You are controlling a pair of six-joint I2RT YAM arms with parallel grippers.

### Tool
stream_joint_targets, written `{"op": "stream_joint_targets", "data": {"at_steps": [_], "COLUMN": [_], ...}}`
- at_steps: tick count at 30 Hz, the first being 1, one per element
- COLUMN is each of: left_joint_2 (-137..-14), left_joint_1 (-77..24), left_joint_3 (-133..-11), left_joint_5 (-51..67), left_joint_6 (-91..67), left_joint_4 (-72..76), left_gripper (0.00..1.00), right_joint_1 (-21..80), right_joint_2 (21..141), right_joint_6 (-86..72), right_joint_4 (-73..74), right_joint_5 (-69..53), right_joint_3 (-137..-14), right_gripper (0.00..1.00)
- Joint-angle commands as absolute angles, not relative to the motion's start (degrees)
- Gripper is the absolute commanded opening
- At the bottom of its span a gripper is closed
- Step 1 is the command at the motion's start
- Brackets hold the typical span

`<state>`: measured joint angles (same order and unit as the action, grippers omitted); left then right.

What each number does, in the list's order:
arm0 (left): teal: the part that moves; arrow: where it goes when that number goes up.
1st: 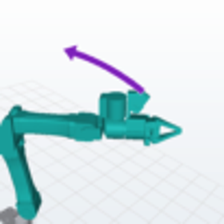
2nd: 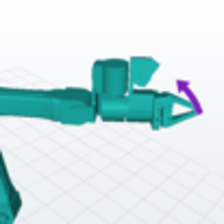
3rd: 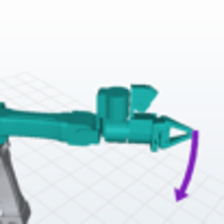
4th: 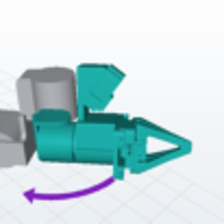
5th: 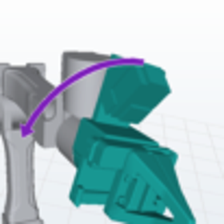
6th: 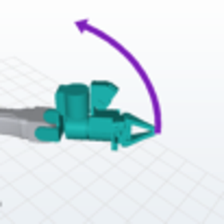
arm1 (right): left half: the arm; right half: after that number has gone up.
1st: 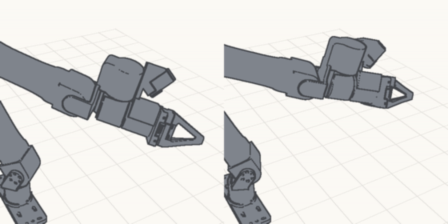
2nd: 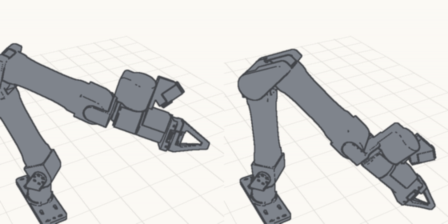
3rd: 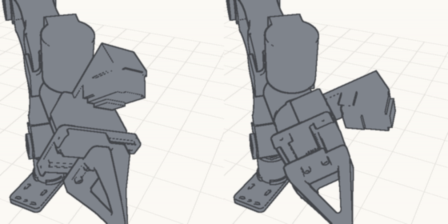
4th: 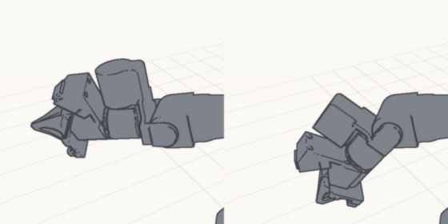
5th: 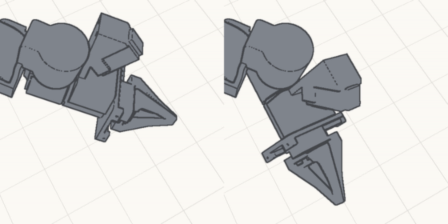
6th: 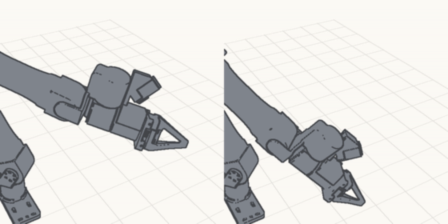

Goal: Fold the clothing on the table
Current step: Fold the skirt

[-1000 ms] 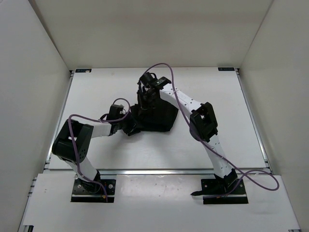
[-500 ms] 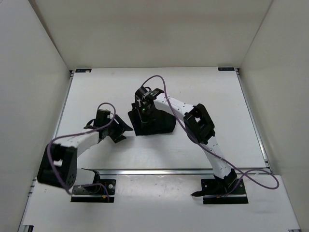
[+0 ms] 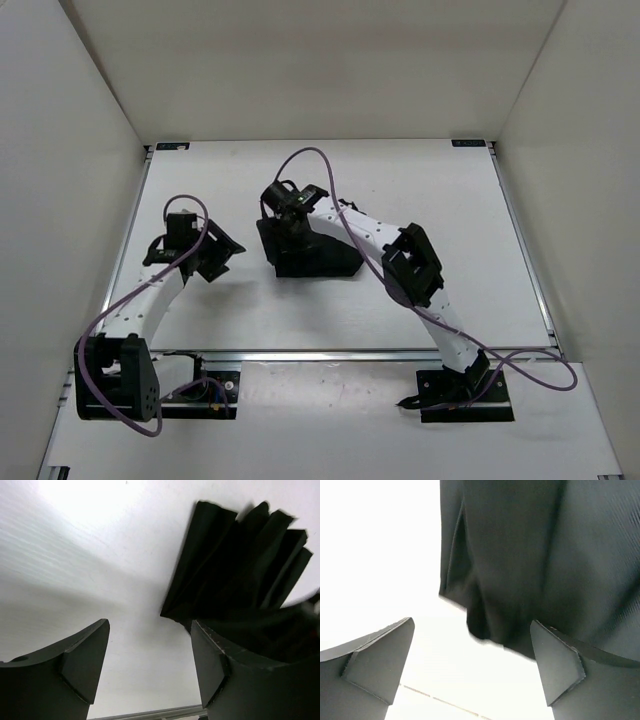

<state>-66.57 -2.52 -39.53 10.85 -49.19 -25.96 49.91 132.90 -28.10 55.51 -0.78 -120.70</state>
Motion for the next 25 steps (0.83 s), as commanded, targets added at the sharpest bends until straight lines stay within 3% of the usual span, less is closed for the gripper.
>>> {"op": "stream_joint_targets", "data": {"at_steps": [1, 3, 4, 5, 6, 7, 9, 17, 23, 25], "left_joint_2": [-66.6, -69.2, -70.2, -70.7, -72.1, -73.2, -73.2, -63.7, -64.7, -65.0], "left_joint_1": [-0.9, -0.7, -0.5, -0.1, -0.7, -0.6, -1.0, -1.3, -4.5, -3.3], "left_joint_3": [-46.1, -50.3, -51.8, -52.8, -54.1, -54.9, -54.6, -51.6, -57.0, -57.0], "left_joint_5": [11.9, 12.7, 14.2, 15.5, 15.8, 17.1, 18.8, 18.3, 14.3, 13.4], "left_joint_6": [-43.9, -41.4, -39.7, -37.4, -36.3, -35.3, -34.5, -33.3, -19.5, -18.6], "left_joint_4": [-30.8, -34.3, -35.1, -35.9, -37.9, -38.7, -38.4, -32.3, -35.2, -36.3], "left_gripper": [0.78, 0.80, 0.80, 0.80, 0.81, 0.80, 0.79, 0.80, 0.69, 0.71], "right_joint_1": [51.1, 50.5, 50.0, 49.1, 48.5, 46.9, 44.1, 37.3, 35.2, 34.1], "right_joint_2": [119.3, 111.7, 109.8, 106.1, 102.7, 100.9, 95.3, 83.2, 81.0, 82.5], "right_joint_6": [-30.7, -30.5, -31.0, -30.1, -30.8, -30.9, -29.5, -23.7, -20.0, -19.1], "right_joint_4": [57.6, 54.7, 54.1, 53.1, 52.0, 51.4, 48.4, 42.5, 39.3, 37.5], "right_joint_5": [5.8, 5.4, 6.1, 5.9, 6.3, 5.9, 4.5, 5.7, 9.0, 8.3], "right_joint_3": [-116.8, -108.1, -105.8, -100.9, -97.2, -94.7, -87.6, -74.2, -70.8, -70.4], "right_gripper": [0.99, 1.00, 0.89, 0.73, 0.70, 0.76, 0.99, 0.99, 0.99, 0.99]}}
